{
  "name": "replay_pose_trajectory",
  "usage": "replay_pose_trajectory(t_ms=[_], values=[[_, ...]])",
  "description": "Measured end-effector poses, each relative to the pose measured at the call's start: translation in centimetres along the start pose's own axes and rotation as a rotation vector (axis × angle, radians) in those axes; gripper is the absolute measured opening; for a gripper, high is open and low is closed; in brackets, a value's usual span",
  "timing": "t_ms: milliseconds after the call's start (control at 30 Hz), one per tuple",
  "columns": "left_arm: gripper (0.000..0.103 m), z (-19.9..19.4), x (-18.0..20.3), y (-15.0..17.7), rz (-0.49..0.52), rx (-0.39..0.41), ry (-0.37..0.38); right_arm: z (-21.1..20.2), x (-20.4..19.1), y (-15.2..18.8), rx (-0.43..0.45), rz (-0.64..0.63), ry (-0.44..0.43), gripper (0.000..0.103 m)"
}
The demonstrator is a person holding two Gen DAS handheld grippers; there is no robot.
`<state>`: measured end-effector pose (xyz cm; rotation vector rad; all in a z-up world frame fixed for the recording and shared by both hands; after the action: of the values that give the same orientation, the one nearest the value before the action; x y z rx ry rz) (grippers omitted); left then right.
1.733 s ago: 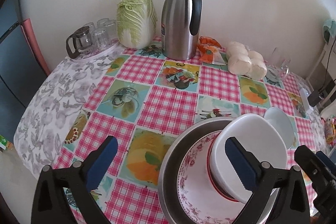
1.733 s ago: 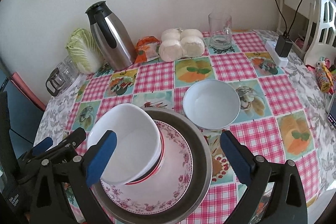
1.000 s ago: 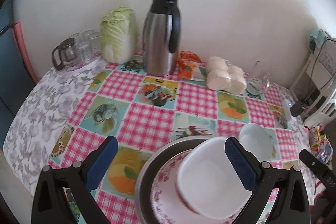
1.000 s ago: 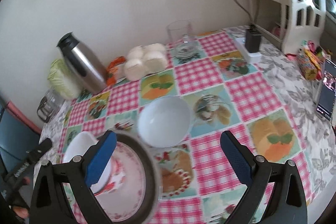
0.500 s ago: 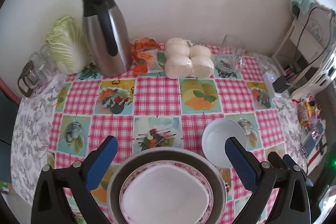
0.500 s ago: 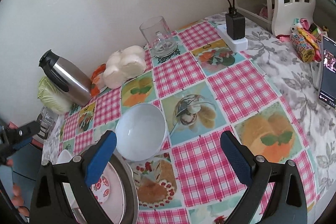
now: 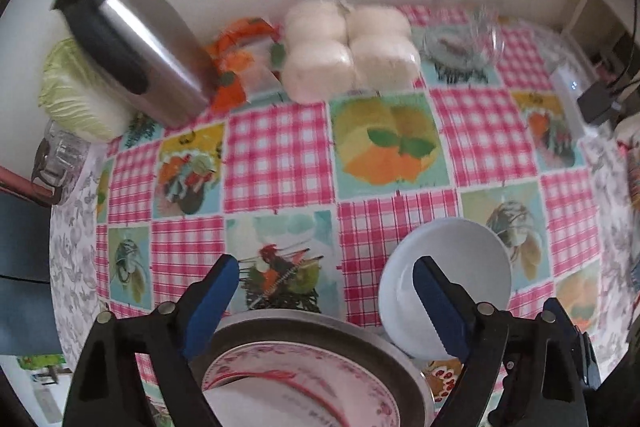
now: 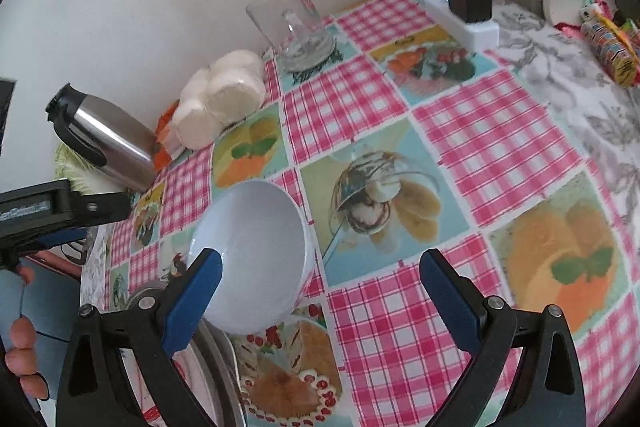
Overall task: Organize plates and bowls
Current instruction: 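Move the right gripper to the rim of the white round bowl, then grasp the white round bowl rim with the right gripper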
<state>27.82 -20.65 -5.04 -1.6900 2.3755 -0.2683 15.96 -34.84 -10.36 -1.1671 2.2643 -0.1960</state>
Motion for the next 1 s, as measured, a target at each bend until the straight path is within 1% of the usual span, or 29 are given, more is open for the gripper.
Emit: replay_pose_trajectory(t_ms=[67, 200, 267, 300, 333, 400, 467, 533, 633, 700, 800, 833, 933, 1000], values=[[0.086, 1.0, 0.8, 0.0, 0.018, -0.022, -0.009, 0.7, 0.1, 0.1, -0.012, 0.015, -0.006, 0.099], [0.079, 3.2, 2.1, 0.0, 0.049, -0.071, -0.041, 1.6, -0.4, 0.4, -0.032, 0.0, -0.023, 0.099], [0.071, 4.4, 2.5, 0.2, 0.059, -0.1, -0.05, 2.1, -0.5, 0.6, -0.037, -0.002, -0.022, 0.097], [0.069, 4.7, 2.6, 0.2, 0.06, -0.108, -0.051, 2.3, -0.6, 0.6, -0.041, -0.001, -0.026, 0.093], [0.069, 5.1, 2.8, 0.2, 0.063, -0.116, -0.053, 2.5, -0.7, 0.7, -0.045, 0.001, -0.03, 0.086], [0.067, 5.7, 2.9, 0.2, 0.07, -0.123, -0.062, 3.0, -0.7, 0.8, -0.056, -0.001, -0.032, 0.08], [0.06, 6.3, 3.2, 0.3, 0.081, -0.139, -0.067, 3.4, -0.7, 0.9, -0.067, 0.003, -0.039, 0.072], [0.058, 6.9, 3.5, 0.5, 0.082, -0.156, -0.06, 3.8, -0.8, 1.0, -0.075, 0.006, -0.045, 0.061], [0.058, 7.5, 3.8, 0.6, 0.086, -0.169, -0.059, 4.2, -0.8, 1.1, -0.084, 0.01, -0.05, 0.058], [0.054, 7.7, 3.9, 0.7, 0.09, -0.175, -0.053, 4.5, -0.8, 1.3, -0.094, 0.014, -0.049, 0.056], [0.045, 7.7, 4.3, 0.8, 0.1, -0.181, -0.042, 4.8, -0.7, 1.4, -0.105, 0.024, -0.055, 0.044], [0.039, 7.7, 4.5, 0.8, 0.102, -0.185, -0.036, 4.8, -0.7, 1.5, -0.106, 0.026, -0.054, 0.042], [0.029, 7.6, 4.9, 1.0, 0.102, -0.187, -0.02, 4.7, -0.5, 1.5, -0.109, 0.035, -0.059, 0.038], [0.027, 7.5, 5.0, 1.0, 0.103, -0.181, -0.017, 4.8, -0.5, 1.5, -0.113, 0.038, -0.07, 0.036]])
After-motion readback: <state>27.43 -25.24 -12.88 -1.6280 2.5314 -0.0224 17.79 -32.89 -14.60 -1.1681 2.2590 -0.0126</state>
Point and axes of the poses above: each gripper's, at about its wrist camera, not at the fingertips, and z roughly the way its jaws point, x to its right, y to its underside, the point moved 6 cm from there along z, roughly the way its jaws point, and after that the axes turned 1 degree about z, right-handed, at the moved point
